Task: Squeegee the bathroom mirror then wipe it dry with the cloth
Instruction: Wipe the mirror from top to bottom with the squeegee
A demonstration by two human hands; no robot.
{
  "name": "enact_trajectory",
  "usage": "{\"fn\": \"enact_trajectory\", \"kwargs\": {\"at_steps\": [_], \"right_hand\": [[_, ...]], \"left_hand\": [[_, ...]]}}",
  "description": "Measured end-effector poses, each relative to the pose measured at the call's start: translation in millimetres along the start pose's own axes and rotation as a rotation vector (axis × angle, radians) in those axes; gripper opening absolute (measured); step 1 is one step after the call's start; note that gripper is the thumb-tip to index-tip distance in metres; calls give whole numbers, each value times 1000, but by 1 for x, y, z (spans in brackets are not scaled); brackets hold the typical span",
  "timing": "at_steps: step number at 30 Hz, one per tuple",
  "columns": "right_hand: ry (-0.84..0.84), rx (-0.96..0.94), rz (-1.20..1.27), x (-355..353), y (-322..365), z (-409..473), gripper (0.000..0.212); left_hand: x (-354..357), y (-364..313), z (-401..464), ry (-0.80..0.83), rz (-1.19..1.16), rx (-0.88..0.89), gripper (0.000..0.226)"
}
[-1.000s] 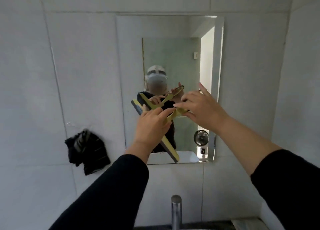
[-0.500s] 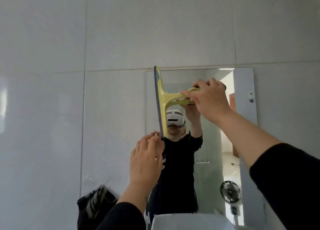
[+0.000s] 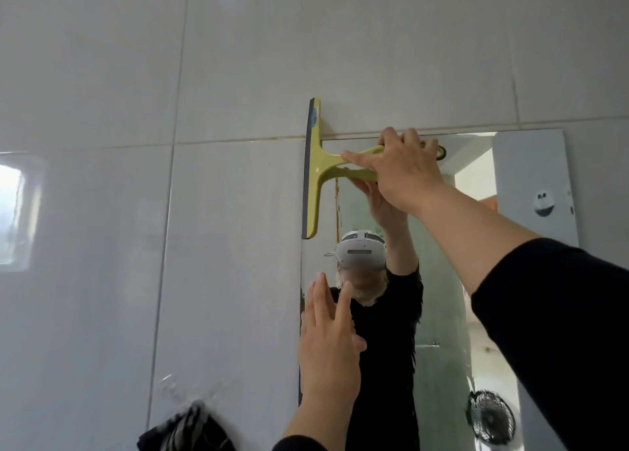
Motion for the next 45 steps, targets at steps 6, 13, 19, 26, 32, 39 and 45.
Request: {"fn": "enact_trajectory", "kwargs": {"at_steps": [6, 13, 19, 26, 32, 39, 45], "right_hand": [[65, -34, -87, -13, 1, 9, 52], [137, -39, -137, -16, 5, 12, 52], [160, 26, -136, -15, -32, -5, 50], [139, 48, -160, -13, -67, -24, 58], [165, 126, -147, -13, -90, -45, 62], [191, 218, -111, -10, -114, -64, 70], [224, 310, -79, -11, -136, -82, 72]], "left_hand": [[-1, -2, -2, 25, -13, -5, 77], [-2, -3, -3, 38, -26, -24, 78], [-3, -4, -4, 34, -5, -24, 80], [-3, -4, -3, 35, 0, -37, 81], [-2, -4, -2, 20, 20, -40, 82], [0, -2, -1, -9, 37, -46, 81], [1, -3, -1, -35, 29, -44, 78]]}}
Point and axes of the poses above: each hand's wrist, its own z-axis towards the middle knuckle, its own x-axis out of the palm, y = z × x, the point moved 3 cm from there along z, towards the middle knuckle, and after that the axes turned 6 degrees about y, right-handed, at the moved point
